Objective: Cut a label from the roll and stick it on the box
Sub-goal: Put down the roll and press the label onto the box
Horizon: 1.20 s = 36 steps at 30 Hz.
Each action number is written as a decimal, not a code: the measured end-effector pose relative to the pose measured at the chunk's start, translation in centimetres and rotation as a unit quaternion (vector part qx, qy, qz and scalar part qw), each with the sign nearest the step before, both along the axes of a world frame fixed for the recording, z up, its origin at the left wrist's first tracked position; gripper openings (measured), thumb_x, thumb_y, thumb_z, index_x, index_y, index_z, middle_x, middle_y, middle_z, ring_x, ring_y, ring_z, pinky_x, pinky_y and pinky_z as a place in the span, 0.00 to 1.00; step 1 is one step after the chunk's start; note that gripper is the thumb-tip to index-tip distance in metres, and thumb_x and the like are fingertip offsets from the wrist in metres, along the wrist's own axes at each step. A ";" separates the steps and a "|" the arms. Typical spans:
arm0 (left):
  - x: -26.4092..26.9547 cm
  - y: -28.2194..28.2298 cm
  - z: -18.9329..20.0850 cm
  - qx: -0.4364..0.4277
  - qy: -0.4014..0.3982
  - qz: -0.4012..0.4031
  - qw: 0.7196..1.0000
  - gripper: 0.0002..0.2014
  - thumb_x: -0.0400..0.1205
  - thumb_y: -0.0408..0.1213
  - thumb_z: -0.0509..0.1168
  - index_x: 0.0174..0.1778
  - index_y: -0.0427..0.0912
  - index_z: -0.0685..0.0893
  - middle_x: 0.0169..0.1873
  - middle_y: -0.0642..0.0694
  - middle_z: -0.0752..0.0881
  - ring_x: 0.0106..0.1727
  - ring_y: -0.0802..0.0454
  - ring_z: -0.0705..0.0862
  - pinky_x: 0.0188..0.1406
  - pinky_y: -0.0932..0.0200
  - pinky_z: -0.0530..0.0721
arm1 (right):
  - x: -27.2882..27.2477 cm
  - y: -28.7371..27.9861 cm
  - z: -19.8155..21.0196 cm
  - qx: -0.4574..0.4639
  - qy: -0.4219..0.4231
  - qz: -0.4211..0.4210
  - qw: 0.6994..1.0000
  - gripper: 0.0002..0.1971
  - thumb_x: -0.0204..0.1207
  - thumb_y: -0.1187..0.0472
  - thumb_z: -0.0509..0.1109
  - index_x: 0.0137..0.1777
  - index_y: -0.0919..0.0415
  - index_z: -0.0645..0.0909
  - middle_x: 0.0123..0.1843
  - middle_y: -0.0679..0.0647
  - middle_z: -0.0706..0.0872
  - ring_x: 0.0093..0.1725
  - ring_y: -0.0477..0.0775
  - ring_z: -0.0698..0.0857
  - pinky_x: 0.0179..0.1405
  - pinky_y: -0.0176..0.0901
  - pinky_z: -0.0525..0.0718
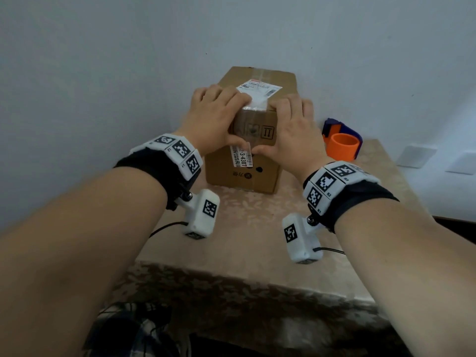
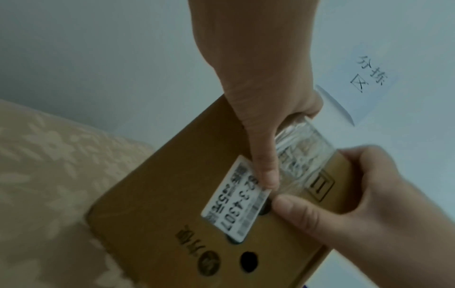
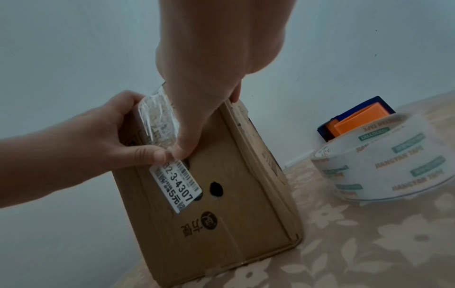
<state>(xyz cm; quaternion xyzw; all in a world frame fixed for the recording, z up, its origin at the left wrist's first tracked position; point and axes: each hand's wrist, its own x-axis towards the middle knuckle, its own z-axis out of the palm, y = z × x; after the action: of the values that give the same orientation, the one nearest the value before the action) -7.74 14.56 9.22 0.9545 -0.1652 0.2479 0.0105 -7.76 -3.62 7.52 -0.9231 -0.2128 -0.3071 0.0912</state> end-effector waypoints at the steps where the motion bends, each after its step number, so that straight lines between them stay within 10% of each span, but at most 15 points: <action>1: 0.2 0.0 0.5 -0.007 0.002 -0.006 1.000 0.38 0.68 0.63 0.71 0.71 0.47 0.74 0.68 0.46 0.78 0.69 0.43 0.72 0.68 0.47 0.64 | 0.0 -0.1 0.1 0.004 0.005 0.003 1.000 0.42 0.57 0.40 0.80 0.65 0.64 0.73 0.63 0.62 0.76 0.62 0.63 0.74 0.62 0.50 0.76; 10: 0.8 -0.1 1.3 -0.161 0.028 -0.049 0.985 0.26 0.76 0.59 0.62 0.61 0.44 0.85 0.58 0.45 0.84 0.61 0.43 0.79 0.63 0.45 0.73 | 0.3 -1.4 1.0 0.036 0.084 0.045 0.995 0.37 0.62 0.48 0.81 0.69 0.58 0.70 0.67 0.58 0.71 0.66 0.60 0.69 0.65 0.46 0.70; 15: 0.3 -1.9 0.5 0.029 0.040 -0.033 0.998 0.45 0.67 0.61 0.73 0.77 0.45 0.68 0.75 0.45 0.73 0.77 0.45 0.70 0.77 0.46 0.62 | 0.7 -2.4 2.0 0.013 0.134 0.059 0.989 0.39 0.63 0.51 0.81 0.72 0.57 0.68 0.69 0.58 0.68 0.68 0.59 0.66 0.67 0.44 0.67; 24: 1.4 -2.2 2.8 0.090 0.055 -0.038 0.994 0.41 0.66 0.65 0.70 0.74 0.48 0.74 0.60 0.45 0.79 0.62 0.44 0.75 0.61 0.49 0.72 | 1.1 -2.3 1.9 0.030 0.137 0.066 0.988 0.35 0.64 0.51 0.80 0.69 0.56 0.70 0.66 0.56 0.70 0.65 0.58 0.67 0.59 0.39 0.64; 36: 0.6 -1.7 2.8 -0.072 0.098 -0.090 0.988 0.22 0.82 0.50 0.64 0.73 0.53 0.77 0.71 0.48 0.81 0.70 0.46 0.80 0.63 0.52 0.77 | 1.2 -2.3 2.0 0.058 0.147 0.074 0.985 0.34 0.64 0.52 0.80 0.68 0.55 0.70 0.66 0.56 0.69 0.65 0.57 0.66 0.60 0.40 0.65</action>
<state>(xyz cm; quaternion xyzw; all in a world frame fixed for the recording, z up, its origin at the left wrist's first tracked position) -7.14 12.88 11.99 0.9522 -0.2303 0.1625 0.1175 -6.59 -5.93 9.52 -0.9329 -0.2467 -0.1720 0.1980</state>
